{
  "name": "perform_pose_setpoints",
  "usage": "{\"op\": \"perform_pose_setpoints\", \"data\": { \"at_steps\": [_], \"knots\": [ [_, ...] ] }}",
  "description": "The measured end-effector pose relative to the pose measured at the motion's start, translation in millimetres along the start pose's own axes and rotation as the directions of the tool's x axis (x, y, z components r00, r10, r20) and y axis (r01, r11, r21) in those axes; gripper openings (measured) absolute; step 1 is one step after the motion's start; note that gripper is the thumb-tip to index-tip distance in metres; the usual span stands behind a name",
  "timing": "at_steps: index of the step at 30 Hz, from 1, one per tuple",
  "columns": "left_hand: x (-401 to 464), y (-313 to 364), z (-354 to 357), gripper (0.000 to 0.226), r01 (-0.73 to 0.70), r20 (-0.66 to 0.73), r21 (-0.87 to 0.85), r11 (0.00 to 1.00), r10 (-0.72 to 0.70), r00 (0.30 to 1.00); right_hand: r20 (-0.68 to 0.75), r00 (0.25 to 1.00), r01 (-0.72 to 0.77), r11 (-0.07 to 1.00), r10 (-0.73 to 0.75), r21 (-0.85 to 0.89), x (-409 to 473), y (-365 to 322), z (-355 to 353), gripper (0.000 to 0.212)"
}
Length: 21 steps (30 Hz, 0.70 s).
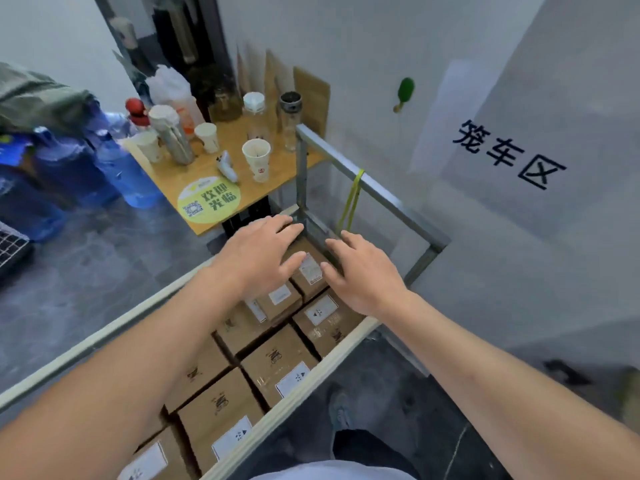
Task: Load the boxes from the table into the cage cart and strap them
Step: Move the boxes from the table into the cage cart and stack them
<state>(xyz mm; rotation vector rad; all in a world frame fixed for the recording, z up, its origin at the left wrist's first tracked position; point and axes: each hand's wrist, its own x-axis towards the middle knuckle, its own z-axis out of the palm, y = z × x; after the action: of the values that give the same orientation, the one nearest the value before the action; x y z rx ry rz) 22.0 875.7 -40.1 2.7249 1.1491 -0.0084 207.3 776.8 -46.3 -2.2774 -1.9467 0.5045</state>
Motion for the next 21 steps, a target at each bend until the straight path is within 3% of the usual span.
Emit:
{"op": "perform_pose_setpoints", "data": {
  "at_steps": [4,9,21],
  "knots": [
    [6,18,-13,0.064,-0.196,0.002,0.045,0.980,0.196,0.981,-0.068,0.983,-0.165,0.985,0.169,0.058,-35,-2,-3,0.058],
    [5,62,-26,0.065,-0.423,0.012,0.062,0.904,0.424,0.906,-0.169,0.908,-0.366,0.922,0.384,0.129,-98,-1,-13,0.059],
    [-38,220,-37,0.063,-0.761,0.026,-0.001,0.649,0.761,0.649,-0.293,0.601,-0.684,0.668,0.744,0.293,-277,18,-32,0.061]
  ]
}}
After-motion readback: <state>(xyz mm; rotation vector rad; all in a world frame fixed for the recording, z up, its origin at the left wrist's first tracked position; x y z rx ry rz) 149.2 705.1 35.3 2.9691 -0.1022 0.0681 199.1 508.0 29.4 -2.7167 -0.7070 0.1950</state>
